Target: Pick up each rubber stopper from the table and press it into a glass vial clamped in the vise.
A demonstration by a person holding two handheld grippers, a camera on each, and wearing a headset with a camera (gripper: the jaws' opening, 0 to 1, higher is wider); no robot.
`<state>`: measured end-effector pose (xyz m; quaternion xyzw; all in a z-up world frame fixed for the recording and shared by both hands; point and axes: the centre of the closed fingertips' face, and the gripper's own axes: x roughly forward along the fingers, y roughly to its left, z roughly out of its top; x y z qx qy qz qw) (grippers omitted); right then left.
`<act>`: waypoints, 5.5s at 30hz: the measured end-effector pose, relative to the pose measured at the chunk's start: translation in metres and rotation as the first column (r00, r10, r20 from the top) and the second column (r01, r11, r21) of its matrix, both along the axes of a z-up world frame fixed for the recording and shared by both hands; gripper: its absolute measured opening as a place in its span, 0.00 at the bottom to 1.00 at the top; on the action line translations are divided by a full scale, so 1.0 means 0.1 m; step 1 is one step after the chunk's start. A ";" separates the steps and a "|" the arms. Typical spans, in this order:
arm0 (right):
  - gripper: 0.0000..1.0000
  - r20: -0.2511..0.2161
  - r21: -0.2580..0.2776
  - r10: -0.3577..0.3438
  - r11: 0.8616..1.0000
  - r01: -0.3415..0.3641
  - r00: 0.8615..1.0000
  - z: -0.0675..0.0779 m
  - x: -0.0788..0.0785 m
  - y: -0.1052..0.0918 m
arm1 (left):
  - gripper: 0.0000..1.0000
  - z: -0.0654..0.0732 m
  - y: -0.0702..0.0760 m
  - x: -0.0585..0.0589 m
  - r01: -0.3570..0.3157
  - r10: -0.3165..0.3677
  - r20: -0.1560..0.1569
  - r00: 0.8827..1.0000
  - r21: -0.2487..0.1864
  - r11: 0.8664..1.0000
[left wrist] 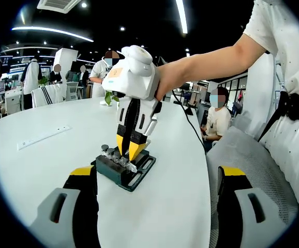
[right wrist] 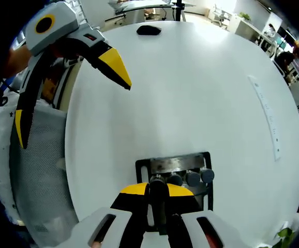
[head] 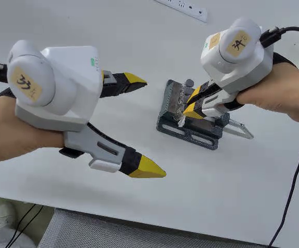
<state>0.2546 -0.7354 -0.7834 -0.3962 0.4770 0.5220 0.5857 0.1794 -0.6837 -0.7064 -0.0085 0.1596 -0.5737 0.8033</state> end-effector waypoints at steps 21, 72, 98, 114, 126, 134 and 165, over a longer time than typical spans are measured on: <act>0.11 0.019 0.032 -0.044 0.999 0.043 0.999 0.01 0.02 0.00 | 0.95 0.00 0.00 -0.03 0.004 -0.004 -0.005 1.000 -0.004 1.000; 0.02 0.016 0.051 -0.032 0.998 0.031 0.999 0.03 0.04 0.02 | 0.94 -0.02 0.02 0.01 0.002 -0.002 -0.016 1.000 -0.006 1.000; 0.02 -0.029 -0.001 0.001 1.000 -0.001 1.000 0.02 0.01 0.02 | 0.93 -0.03 0.02 -0.01 -0.005 0.005 -0.020 1.000 -0.017 1.000; 0.01 -0.042 -0.037 0.028 0.999 -0.030 0.999 0.01 0.02 0.02 | 0.93 -0.01 0.00 0.01 -0.006 0.006 -0.018 1.000 -0.020 1.000; 0.01 -0.038 -0.065 0.052 0.996 -0.055 0.998 0.00 0.02 0.03 | 0.92 -0.02 -0.01 0.02 -0.006 0.006 -0.018 1.000 -0.022 1.000; 0.01 -0.030 -0.053 0.047 0.997 -0.049 0.998 0.01 0.01 0.03 | 0.93 -0.01 0.00 0.02 -0.005 0.005 -0.014 1.000 -0.015 1.000; 0.10 0.018 0.142 -0.081 0.987 0.078 0.997 0.33 0.03 -0.06 | 0.96 0.06 0.09 0.10 -0.029 0.029 0.006 1.000 0.023 0.999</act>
